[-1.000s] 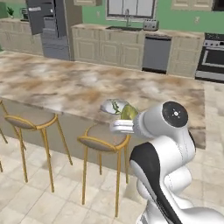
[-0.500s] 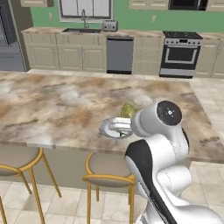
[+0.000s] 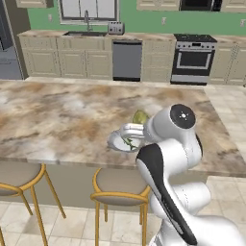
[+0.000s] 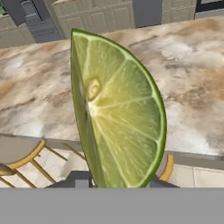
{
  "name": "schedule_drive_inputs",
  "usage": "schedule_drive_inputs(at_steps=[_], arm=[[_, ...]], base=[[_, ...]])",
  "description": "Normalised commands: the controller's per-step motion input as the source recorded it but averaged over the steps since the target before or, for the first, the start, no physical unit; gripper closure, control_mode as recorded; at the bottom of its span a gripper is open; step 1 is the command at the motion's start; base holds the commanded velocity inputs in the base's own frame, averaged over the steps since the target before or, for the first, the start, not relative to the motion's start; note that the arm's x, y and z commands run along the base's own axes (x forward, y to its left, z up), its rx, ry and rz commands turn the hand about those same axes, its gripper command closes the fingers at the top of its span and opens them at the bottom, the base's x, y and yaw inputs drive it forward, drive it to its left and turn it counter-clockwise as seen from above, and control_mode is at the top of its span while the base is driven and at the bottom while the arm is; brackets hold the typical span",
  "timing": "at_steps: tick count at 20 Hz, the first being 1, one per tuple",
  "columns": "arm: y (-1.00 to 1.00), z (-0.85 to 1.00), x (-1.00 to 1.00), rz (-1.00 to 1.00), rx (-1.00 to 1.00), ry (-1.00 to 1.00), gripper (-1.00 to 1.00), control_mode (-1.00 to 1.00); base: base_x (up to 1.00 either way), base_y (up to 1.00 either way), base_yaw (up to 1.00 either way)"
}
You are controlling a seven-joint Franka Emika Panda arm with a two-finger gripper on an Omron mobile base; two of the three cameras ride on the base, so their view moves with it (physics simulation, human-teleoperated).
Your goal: Take the lemon wedge from the fridge and place it on the plate with fish on the dining counter.
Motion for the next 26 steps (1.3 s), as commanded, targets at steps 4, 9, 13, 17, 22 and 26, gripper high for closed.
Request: schedule_drive_inputs(at_steps=[4, 9, 13, 17, 22, 26], arm=[[-0.23, 0.00, 1.00, 0.00, 0.02, 0.30, 1.00, -1.00], [-0.21, -0.21, 1.00, -0.01, 0.01, 0.34, 1.00, -1.00], [-0.05, -0.48, 0.65, 0.00, -0.09, 0.13, 1.00, -1.00], [-0.30, -0.71, 0.67, 0.02, -0.13, 0.04, 1.00, -1.00], [-0.54, -0.61, 0.76, 0.06, -0.05, 0.02, 1.00, -1.00], [-0.44, -0.45, 0.64, 0.09, 0.00, 0.05, 1.00, -1.00]], base=[[0.00, 0.00, 0.00], [0.00, 0.00, 0.00], [0.00, 0.00, 0.00], [0.00, 0.00, 0.00], [0.00, 0.00, 0.00], [0.00, 0.00, 0.00]])
